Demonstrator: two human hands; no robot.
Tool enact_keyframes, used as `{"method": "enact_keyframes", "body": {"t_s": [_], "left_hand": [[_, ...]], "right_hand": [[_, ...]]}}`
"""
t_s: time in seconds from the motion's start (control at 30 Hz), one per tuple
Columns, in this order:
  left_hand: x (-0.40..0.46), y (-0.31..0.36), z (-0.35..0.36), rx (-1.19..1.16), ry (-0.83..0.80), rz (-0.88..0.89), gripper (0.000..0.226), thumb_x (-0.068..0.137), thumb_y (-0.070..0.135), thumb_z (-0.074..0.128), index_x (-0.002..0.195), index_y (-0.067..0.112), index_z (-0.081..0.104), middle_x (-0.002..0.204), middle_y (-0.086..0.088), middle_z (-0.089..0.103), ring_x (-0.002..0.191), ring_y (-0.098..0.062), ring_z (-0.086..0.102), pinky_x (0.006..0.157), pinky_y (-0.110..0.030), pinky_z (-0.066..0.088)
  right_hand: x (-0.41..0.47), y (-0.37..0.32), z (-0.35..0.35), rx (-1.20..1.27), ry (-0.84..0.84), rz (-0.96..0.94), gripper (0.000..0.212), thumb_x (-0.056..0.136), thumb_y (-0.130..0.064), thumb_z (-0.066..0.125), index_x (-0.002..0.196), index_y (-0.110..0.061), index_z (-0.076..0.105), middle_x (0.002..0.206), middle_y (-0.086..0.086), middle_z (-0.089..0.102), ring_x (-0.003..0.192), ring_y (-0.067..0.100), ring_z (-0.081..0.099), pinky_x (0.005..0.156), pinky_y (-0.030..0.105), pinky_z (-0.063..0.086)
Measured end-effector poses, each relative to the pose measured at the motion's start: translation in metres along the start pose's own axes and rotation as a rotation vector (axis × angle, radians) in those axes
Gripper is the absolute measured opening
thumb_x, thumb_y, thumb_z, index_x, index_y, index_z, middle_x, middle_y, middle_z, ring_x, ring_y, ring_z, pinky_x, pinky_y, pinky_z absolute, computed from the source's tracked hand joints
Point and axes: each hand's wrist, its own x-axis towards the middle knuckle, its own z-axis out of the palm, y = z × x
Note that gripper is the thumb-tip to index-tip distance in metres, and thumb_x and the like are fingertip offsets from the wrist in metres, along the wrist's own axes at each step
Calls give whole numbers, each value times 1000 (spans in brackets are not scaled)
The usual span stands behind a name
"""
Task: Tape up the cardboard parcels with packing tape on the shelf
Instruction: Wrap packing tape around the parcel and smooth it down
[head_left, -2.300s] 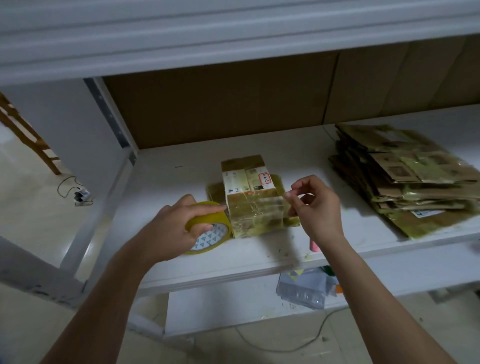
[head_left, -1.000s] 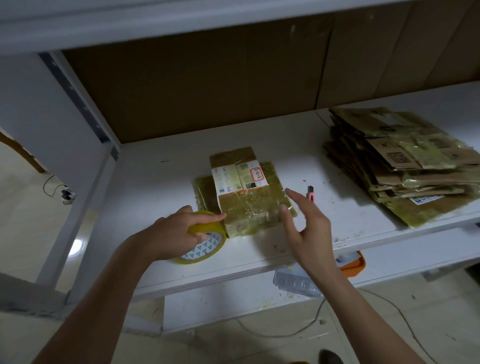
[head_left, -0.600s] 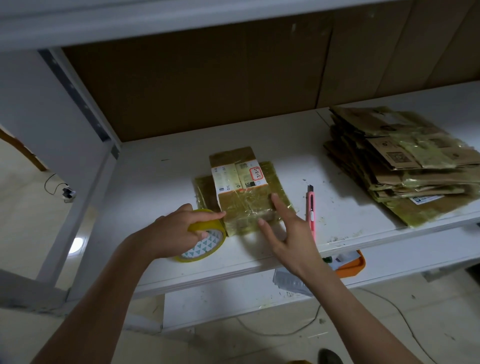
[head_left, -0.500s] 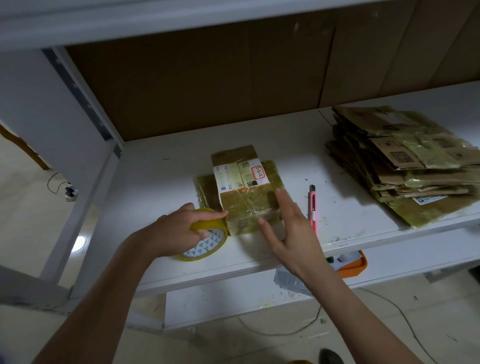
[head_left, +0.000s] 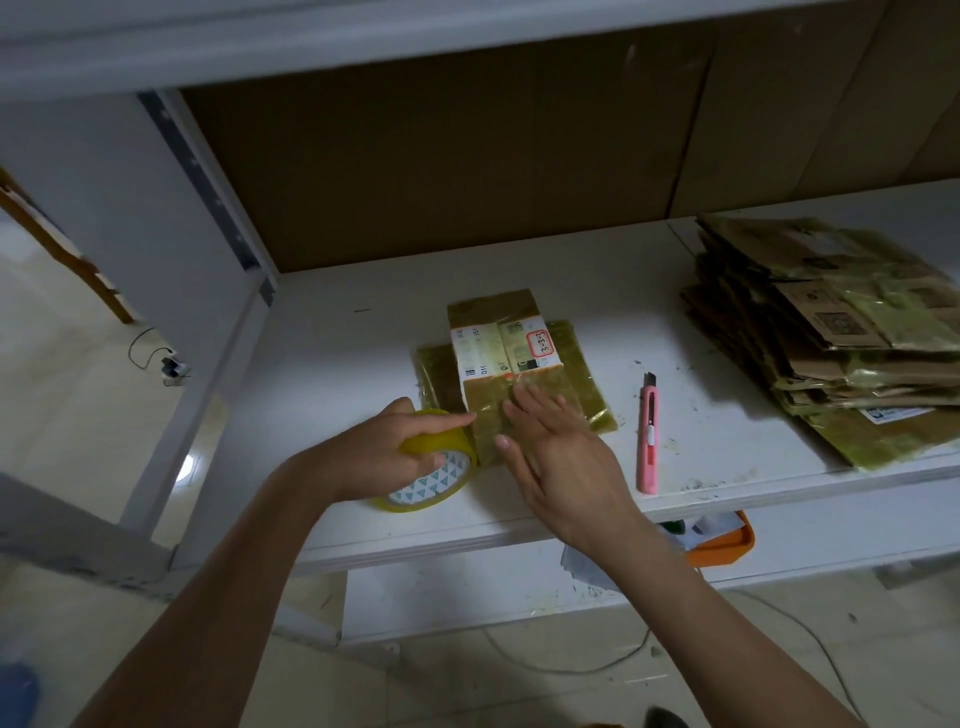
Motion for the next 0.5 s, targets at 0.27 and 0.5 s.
{"method": "enact_keyframes", "body": {"t_s": [0.27, 0.5], "left_hand": [[6, 5, 5, -489, 58, -22, 40, 93, 33, 63, 122, 54, 46, 117, 11, 62, 93, -6, 67, 78, -23, 56], [8, 0, 5, -566, 137, -119, 34, 81, 35, 74, 112, 28, 60, 109, -6, 66, 92, -26, 70, 70, -33, 60]], "right_hand": [[13, 7, 21, 126, 65, -22, 54, 100, -44, 29, 137, -17, 56, 149, 2, 45, 144, 15, 32, 121, 38, 14], [20, 20, 19, 213, 117, -23, 44, 100, -42, 34, 125, -22, 65, 141, -3, 55, 136, 10, 42, 118, 30, 12]]}}
